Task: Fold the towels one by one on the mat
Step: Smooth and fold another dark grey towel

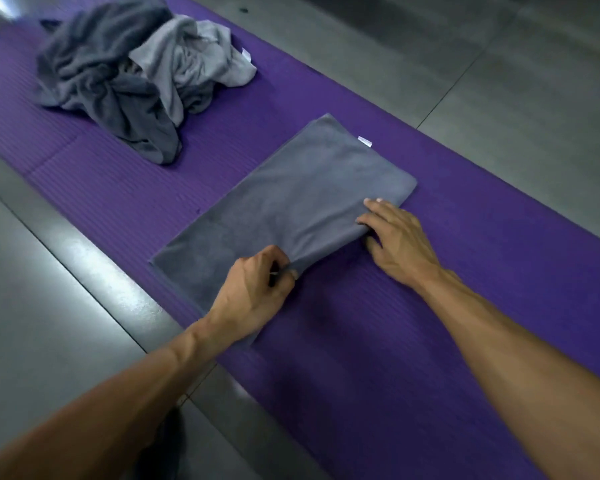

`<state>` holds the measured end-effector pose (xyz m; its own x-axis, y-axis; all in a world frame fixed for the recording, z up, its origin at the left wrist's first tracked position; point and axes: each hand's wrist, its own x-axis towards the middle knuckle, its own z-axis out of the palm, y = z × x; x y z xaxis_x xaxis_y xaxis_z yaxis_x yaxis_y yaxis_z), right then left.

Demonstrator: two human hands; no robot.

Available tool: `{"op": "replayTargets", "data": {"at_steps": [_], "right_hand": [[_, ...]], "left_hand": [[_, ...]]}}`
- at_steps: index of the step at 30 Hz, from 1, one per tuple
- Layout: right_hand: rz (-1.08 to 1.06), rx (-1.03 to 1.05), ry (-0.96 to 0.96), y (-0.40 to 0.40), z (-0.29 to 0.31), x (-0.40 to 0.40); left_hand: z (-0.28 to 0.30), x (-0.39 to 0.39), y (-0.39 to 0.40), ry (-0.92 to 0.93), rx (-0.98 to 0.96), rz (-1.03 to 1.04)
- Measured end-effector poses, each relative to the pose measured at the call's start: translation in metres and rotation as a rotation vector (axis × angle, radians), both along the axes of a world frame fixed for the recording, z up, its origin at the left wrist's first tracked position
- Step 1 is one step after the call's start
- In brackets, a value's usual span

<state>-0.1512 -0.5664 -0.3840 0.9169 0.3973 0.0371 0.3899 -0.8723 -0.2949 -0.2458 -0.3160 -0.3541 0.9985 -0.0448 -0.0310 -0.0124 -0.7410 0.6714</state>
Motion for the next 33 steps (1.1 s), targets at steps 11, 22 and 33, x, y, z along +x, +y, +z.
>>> {"op": "replayTargets", "data": {"at_steps": [11,22,33], "right_hand": [[0.058,-0.14,0.461,-0.036,0.068,-0.044],[-0.057,-0.206,0.232,-0.026,0.08,-0.038],[-0.114,-0.311,0.031,0.016,0.047,0.004]], "left_hand": [[0.015,-0.021,0.014,0.195,0.044,-0.288],[0.034,0.006,0.018,0.002,0.475,-0.248],[0.008,0.028,0.024,0.008,0.629,-0.163]]}}
